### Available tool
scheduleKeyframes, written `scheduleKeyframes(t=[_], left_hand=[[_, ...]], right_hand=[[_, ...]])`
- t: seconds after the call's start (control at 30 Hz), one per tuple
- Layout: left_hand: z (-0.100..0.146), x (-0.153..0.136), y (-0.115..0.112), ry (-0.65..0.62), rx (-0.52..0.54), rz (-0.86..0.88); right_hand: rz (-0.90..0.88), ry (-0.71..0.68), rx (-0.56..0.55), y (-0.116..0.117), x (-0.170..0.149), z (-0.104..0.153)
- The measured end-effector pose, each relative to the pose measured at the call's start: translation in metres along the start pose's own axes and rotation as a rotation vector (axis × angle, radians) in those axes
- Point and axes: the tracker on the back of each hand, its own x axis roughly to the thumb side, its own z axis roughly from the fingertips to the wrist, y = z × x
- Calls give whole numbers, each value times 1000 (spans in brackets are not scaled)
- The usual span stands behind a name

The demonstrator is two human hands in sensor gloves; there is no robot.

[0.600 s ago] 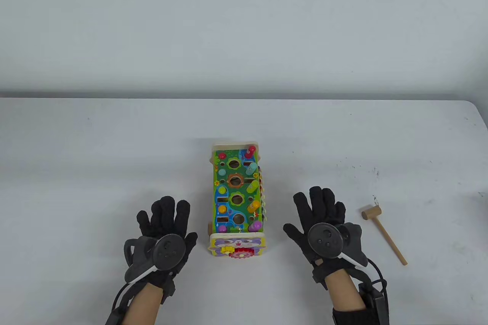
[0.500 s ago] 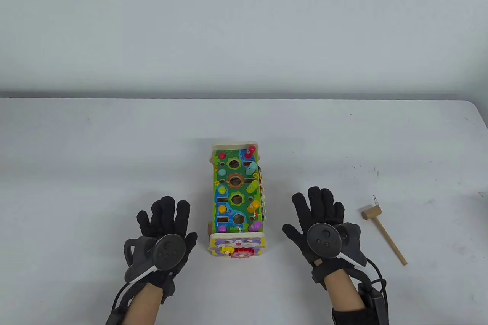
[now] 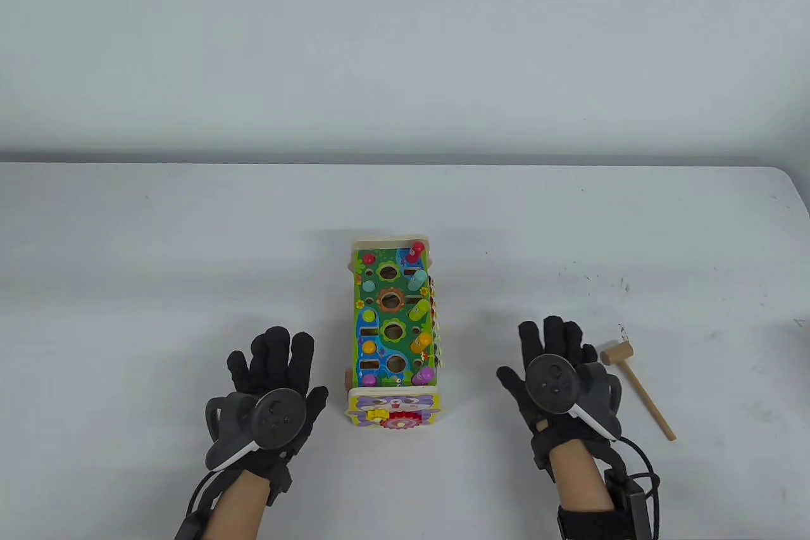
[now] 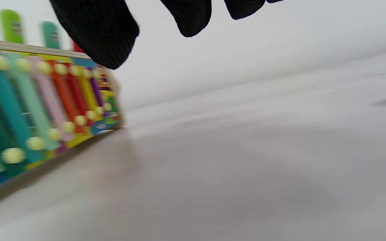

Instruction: Whack-a-mole

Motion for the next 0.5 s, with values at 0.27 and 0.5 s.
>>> scheduleKeyframes(t=[0.27, 0.5], left_hand=[[0, -2, 0, 5, -9, 16], [1, -3, 0, 13, -25, 28]], right_hand=[[-57, 509, 28, -12, -91, 10], [26, 709, 141, -5, -117, 15]])
